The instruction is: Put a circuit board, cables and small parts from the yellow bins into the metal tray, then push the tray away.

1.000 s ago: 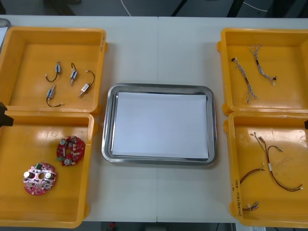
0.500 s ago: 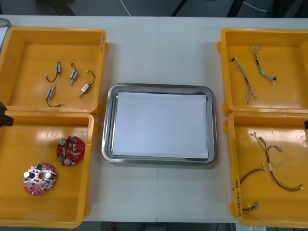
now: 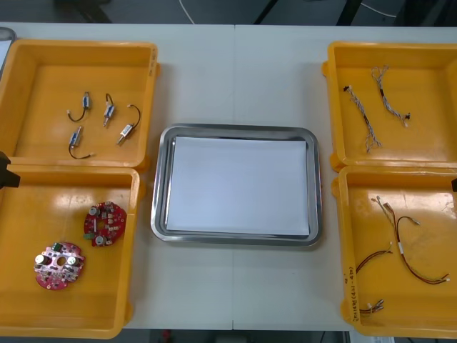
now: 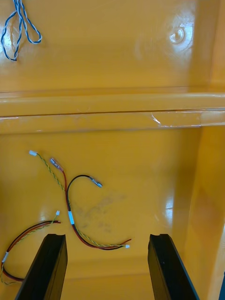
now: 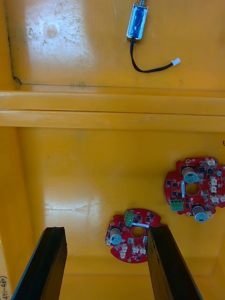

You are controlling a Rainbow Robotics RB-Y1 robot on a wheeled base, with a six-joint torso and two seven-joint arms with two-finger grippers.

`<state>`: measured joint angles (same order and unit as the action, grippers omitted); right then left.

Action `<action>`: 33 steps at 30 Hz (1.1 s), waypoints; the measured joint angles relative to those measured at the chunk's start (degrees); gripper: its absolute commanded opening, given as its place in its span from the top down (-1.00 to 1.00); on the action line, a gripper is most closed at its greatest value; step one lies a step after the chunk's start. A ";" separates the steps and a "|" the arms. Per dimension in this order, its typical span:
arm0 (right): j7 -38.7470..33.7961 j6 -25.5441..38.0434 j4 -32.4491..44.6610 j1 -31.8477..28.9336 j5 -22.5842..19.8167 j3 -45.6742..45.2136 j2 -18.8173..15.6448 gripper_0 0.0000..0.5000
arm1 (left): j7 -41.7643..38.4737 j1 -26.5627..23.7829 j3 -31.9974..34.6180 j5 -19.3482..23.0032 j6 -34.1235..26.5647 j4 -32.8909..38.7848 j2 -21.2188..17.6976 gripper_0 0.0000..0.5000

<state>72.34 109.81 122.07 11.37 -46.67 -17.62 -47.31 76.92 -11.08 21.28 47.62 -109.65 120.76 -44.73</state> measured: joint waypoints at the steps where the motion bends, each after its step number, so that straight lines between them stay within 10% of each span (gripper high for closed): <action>1: 0.00 0.00 0.00 0.00 0.00 0.00 0.00 -1.00 | 0.00 0.00 0.00 0.00 0.00 0.00 0.00 -1.00; 33: 0.00 0.00 0.00 0.05 0.37 -0.01 0.00 -1.00 | 0.00 0.37 -1.94 0.47 -0.01 -0.64 0.08 -1.00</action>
<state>72.34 109.81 122.07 11.42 -46.29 -17.63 -47.32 76.92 -10.71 19.33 48.08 -109.66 120.12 -44.65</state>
